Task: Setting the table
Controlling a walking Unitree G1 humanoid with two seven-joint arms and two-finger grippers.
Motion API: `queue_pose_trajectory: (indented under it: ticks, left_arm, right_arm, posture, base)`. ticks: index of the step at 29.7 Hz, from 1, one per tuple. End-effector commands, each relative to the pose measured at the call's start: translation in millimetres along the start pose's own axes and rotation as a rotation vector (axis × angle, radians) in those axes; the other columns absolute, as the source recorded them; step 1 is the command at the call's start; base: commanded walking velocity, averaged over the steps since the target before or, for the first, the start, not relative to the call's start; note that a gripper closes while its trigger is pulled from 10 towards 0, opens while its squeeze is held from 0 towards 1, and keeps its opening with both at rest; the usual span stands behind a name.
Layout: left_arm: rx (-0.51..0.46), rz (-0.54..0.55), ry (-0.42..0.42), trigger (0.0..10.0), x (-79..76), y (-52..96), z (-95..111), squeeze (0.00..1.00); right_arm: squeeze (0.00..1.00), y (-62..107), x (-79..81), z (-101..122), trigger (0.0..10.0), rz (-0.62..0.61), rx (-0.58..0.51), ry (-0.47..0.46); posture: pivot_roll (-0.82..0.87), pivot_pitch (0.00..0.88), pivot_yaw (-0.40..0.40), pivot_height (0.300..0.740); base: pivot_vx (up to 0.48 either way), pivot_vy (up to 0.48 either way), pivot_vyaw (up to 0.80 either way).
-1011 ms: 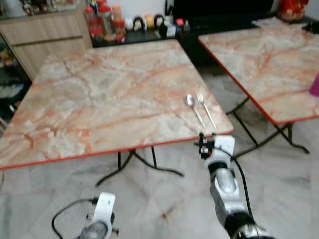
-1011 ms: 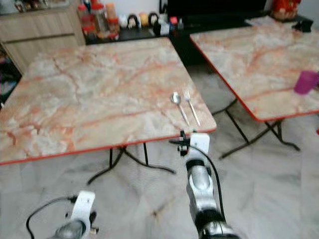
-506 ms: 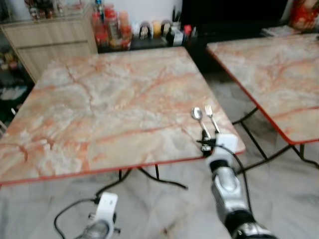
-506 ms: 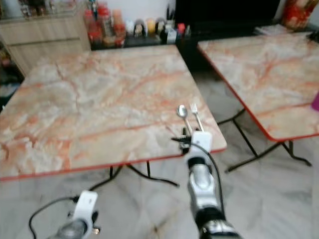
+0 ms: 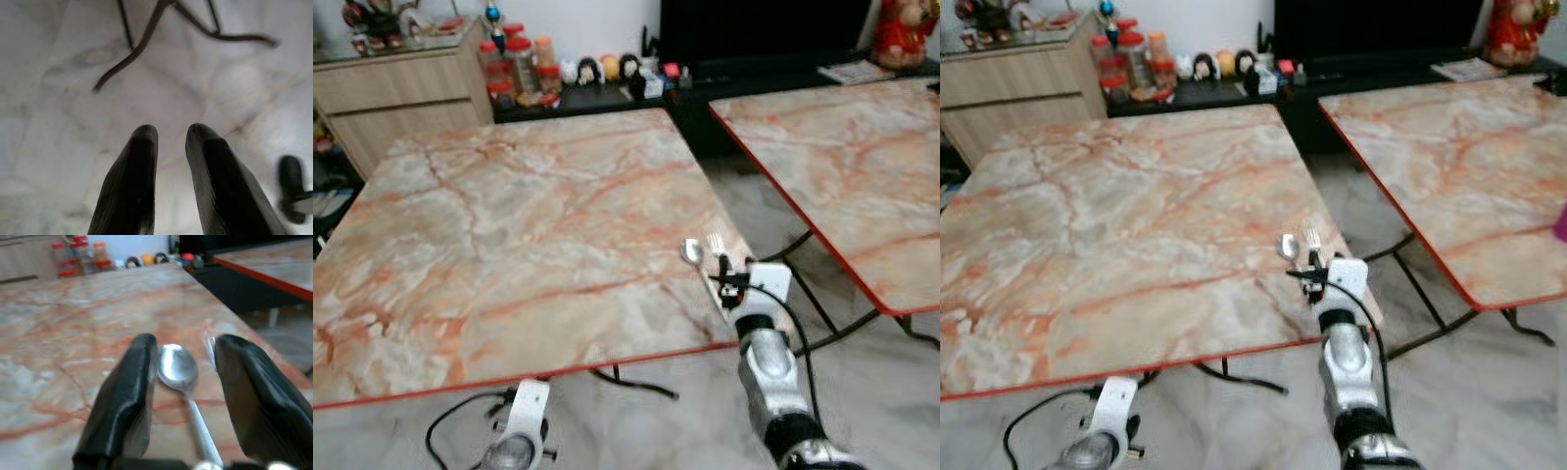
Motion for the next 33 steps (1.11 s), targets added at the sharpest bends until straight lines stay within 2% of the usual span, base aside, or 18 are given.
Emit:
queue_pose_trajectory:
  ticks: [1, 4, 10, 14, 20, 27, 30, 33]
  left_arm:
    - [-0.016, -0.005, 0.006, 10.0, -3.1, -1.1, 6, 0.00]
    - [-0.020, -0.006, 0.012, 10.0, -3.1, -1.0, 6, 0.00]
    - [-0.024, -0.004, 0.020, 10.0, -2.1, -0.8, 6, 0.00]
    - [-0.023, -0.003, 0.018, 10.0, -1.5, -0.7, 6, 0.00]
    - [-0.016, -0.007, 0.018, 10.0, -2.5, -0.4, 4, 0.00]
    - [-0.011, -0.023, 0.021, 10.0, -4.3, -0.5, 3, 0.00]
    - [-0.009, -0.032, 0.026, 10.0, -5.3, -0.6, 3, 0.00]
    - [-0.004, -0.039, 0.027, 10.0, -6.2, -0.6, 3, 0.00]
  right_arm:
    - [0.00, -1.5, -12.0, 2, 10.0, -0.025, -0.005, 0.010]
    - [0.00, -1.7, -11.6, 3, 10.0, -0.025, -0.006, 0.008]
    - [0.00, 0.7, -7.5, 5, 10.0, -0.012, -0.009, 0.031]
    - [0.00, 4.2, -4.4, 5, 10.0, 0.000, -0.013, 0.012]
    - [0.00, 10.2, 2.6, 9, 10.0, 0.005, 0.008, -0.026]
    - [0.00, 8.8, 6.2, 16, 10.0, -0.009, 0.060, -0.006]
    - [0.00, 6.6, 2.8, 18, 10.0, -0.034, 0.092, -0.026]
    - [0.00, 4.1, -4.3, 18, 10.0, -0.065, 0.146, 0.001]
  posture:
    - [-0.02, 0.000, 0.043, 0.740]
    - [-0.02, 0.000, 0.043, 0.740]
    - [-0.02, 0.000, 0.042, 0.740]
    - [-0.02, 0.000, 0.042, 0.740]
    - [-0.03, 0.000, 0.046, 0.740]
    - [-0.03, 0.000, 0.050, 0.740]
    - [-0.03, 0.000, 0.049, 0.740]
    - [-0.03, 0.000, 0.049, 0.740]
  base:
    - [0.360, 0.000, 0.00]
    - [0.336, 0.000, 0.00]
    - [0.000, 0.000, 0.00]
    - [0.000, 0.000, 0.00]
    - [0.000, 0.000, 0.00]
    - [0.000, 0.000, 0.00]
    - [0.000, 0.000, 0.00]
    - [0.000, 0.000, 0.00]
Point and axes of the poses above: a point about 5 cm out from each wrist's last joint towards the gripper, its own y axis pointing back from the gripper into the wrist, its own z axis along the axis of the wrist's last joint, x = y × z, the point moved 5 cm from there along -y, pointing out of the wrist towards the gripper, and after that the axes turned 5 degrees about y, right-handed, at the moved point
